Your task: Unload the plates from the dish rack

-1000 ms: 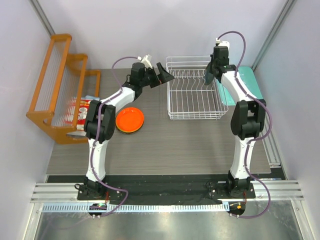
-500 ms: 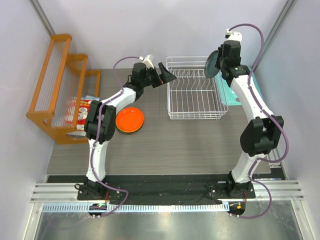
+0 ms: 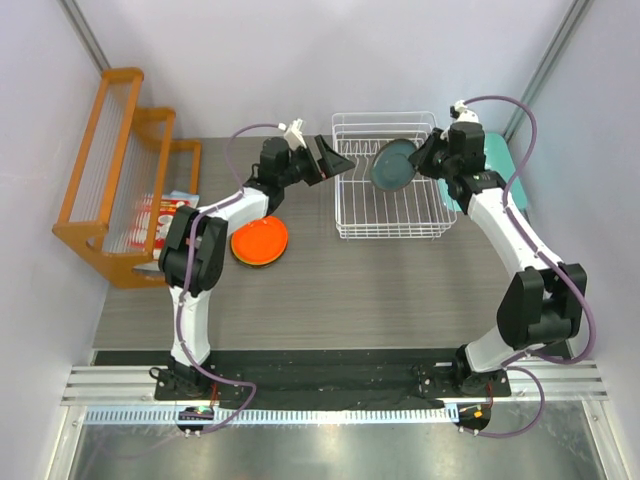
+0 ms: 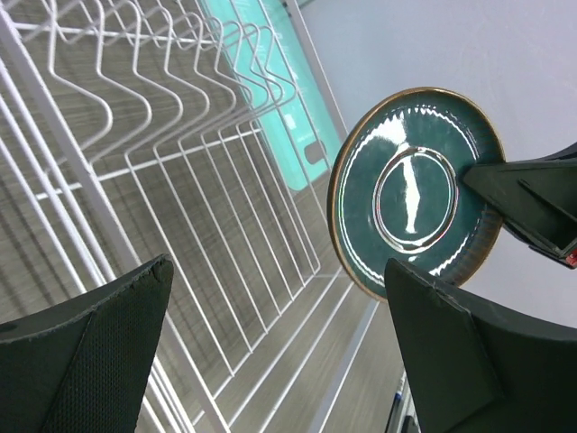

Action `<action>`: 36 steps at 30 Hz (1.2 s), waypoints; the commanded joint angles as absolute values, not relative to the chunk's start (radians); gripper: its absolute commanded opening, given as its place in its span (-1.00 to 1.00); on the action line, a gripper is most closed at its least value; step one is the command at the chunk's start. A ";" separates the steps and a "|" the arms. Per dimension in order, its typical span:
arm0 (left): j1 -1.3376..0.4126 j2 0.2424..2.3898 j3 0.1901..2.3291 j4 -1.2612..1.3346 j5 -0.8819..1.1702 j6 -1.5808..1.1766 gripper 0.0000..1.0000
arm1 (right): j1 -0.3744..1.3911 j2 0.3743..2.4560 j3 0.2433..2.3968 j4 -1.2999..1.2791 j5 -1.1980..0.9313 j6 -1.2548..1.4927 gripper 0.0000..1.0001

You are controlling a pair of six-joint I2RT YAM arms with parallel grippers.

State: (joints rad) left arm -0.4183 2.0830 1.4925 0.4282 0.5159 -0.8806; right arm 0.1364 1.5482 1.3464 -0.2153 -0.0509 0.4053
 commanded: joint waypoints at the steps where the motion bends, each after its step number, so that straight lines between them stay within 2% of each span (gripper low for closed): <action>1: -0.433 2.014 1.457 0.557 0.557 -0.926 0.99 | 0.150 1.451 1.275 0.043 -0.196 0.596 -0.97; 8: -0.440 2.011 1.427 0.618 0.558 -0.963 0.99 | 0.173 1.437 1.158 0.227 -0.284 0.734 -0.97; 12: -0.440 2.008 1.414 0.646 0.561 -0.988 0.83 | 0.178 1.439 1.102 0.331 -0.333 0.814 -0.98; 14: -0.440 2.006 1.402 0.673 0.561 -1.006 0.82 | 0.178 1.443 1.072 0.371 -0.354 0.848 -0.98; 16: -0.440 2.003 1.390 0.689 0.564 -1.014 0.67 | 0.179 1.451 1.051 0.425 -0.373 0.885 -0.97; 18: -0.440 2.002 1.381 0.696 0.561 -1.017 0.36 | 0.183 1.454 1.043 0.443 -0.371 0.896 -0.98; 19: -0.442 1.999 1.368 0.698 0.558 -1.019 0.27 | 0.183 1.456 1.031 0.454 -0.373 0.900 -0.98; 21: -0.440 1.996 1.358 0.706 0.555 -1.023 -0.12 | 0.184 1.463 1.026 0.479 -0.394 0.911 -0.97; 23: -0.440 1.993 1.348 0.710 0.558 -1.023 -0.38 | 0.184 1.474 1.020 0.494 -0.411 0.920 -0.98; 24: -0.440 1.994 1.345 0.712 0.557 -1.025 -0.70 | 0.186 1.477 1.019 0.500 -0.416 0.922 -0.98; 26: -0.440 1.994 1.341 0.716 0.558 -1.031 -0.75 | 0.190 1.486 1.008 0.518 -0.428 0.934 -0.98; 27: -0.440 1.993 1.339 0.716 0.560 -1.031 -0.97 | 0.190 1.488 1.009 0.520 -0.433 0.933 -0.98; 33: -0.440 1.980 1.315 0.735 0.557 -1.032 -1.00 | 0.212 1.520 1.025 0.520 -0.448 0.933 -0.98; 35: -0.440 1.954 1.292 0.709 0.531 -1.008 -1.00 | 0.212 1.531 1.034 0.515 -0.456 0.925 -0.88; 36: -0.440 1.942 1.284 0.689 0.519 -0.993 -1.00 | 0.212 1.534 1.041 0.496 -0.454 0.908 -0.77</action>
State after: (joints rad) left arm -0.4271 1.9995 1.3224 0.7193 0.5488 -1.0996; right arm 0.1799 1.5379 0.9817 0.3897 -0.3817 0.8886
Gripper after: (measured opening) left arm 0.105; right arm 0.224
